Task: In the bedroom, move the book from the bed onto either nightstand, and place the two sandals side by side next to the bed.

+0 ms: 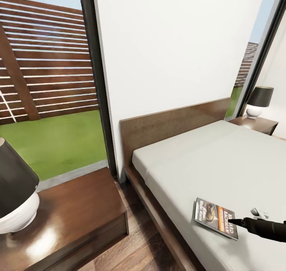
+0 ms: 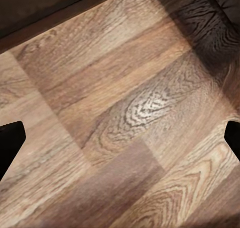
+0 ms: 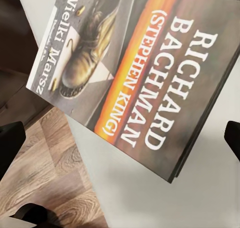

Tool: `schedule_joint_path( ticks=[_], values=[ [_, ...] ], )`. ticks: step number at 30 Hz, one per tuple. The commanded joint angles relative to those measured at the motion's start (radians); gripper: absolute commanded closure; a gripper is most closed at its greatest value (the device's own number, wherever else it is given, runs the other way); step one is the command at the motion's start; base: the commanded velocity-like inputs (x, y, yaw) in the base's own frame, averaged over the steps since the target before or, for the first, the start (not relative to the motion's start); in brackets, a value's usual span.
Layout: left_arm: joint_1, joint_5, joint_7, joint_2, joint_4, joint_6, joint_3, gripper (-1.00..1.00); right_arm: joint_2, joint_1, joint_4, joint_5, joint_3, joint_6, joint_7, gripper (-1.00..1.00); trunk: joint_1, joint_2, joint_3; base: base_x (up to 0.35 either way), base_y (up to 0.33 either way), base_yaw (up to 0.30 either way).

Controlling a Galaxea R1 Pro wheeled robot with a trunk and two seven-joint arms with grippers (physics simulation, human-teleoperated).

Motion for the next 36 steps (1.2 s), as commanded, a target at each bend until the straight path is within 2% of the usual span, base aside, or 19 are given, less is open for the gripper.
schedule_joint_path(
  ticks=[1, 5, 27, 36],
  values=[
    [-0.001, -0.009, -0.003, 0.0, 0.001, -0.003, 0.008, -1.0, -0.001, -0.001, 0.0, -0.007, 0.003, 0.006, -0.002, -1.0, 0.004, -0.007, -0.004, 0.0, 0.0, 0.0],
    [-0.001, -0.009, -0.003, 0.0, 0.001, -0.003, 0.009, -1.0, -0.001, -0.001, 0.0, -0.007, 0.003, 0.006, -0.002, -1.0, 0.019, -0.035, -0.017, 0.0, 0.0, 0.0],
    [-0.001, -0.009, -0.003, 0.0, 0.001, -0.003, 0.009, -1.0, 0.0, -0.001, -0.003, -0.007, 0.003, 0.005, 0.0, -1.0, 0.019, -0.035, -0.017, 0.0, 0.0, 0.0],
    [-0.001, -0.009, -0.003, 0.0, 0.001, -0.003, 0.009, -1.0, -0.001, -0.001, -0.003, -0.007, 0.003, 0.006, 0.001, -1.0, 0.019, -0.035, -0.017, 0.0, 0.0, 0.128]
  ],
)
